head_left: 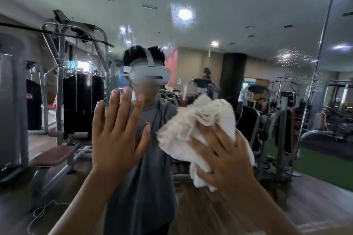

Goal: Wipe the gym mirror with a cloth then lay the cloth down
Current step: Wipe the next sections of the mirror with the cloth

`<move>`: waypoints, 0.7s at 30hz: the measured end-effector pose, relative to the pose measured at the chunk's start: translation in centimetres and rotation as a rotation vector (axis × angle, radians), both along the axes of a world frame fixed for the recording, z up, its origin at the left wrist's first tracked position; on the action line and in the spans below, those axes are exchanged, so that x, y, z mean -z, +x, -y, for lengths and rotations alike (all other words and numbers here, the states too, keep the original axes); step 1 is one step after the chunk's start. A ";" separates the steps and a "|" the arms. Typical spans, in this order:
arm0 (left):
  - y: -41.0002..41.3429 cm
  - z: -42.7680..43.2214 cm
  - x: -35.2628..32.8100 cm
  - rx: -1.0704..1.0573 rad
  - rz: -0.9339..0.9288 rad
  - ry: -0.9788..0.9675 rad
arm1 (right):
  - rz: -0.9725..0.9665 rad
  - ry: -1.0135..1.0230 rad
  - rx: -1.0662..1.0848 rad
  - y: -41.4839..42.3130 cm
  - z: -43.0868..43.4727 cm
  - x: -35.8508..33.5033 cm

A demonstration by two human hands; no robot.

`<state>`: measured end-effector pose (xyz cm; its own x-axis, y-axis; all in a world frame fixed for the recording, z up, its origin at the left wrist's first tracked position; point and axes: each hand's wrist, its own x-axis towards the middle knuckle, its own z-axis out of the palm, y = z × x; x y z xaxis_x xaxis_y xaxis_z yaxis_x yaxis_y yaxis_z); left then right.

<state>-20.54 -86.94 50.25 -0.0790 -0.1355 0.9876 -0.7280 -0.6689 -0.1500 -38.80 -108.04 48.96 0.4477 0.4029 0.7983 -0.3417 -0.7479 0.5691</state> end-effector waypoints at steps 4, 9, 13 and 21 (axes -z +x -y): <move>-0.2 0.6 0.1 -0.035 -0.003 -0.028 | 0.162 0.185 0.094 -2.3 3.0 -3.7; -0.7 0.9 2.7 -0.015 -0.017 -0.036 | 0.509 0.570 -0.013 3.9 -3.7 -10.8; -0.5 0.3 5.3 -0.014 -0.014 -0.010 | 0.332 0.336 -0.047 5.2 -5.8 -7.7; -0.9 0.2 10.3 -0.021 -0.093 -0.017 | 0.015 0.059 -0.002 -1.4 2.0 4.3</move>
<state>-21.45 -87.14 39.98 0.0163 -0.1193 0.9927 -0.7242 -0.6859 -0.0706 -40.19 -110.05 44.67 0.4352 0.3558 0.8271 -0.3484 -0.7805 0.5190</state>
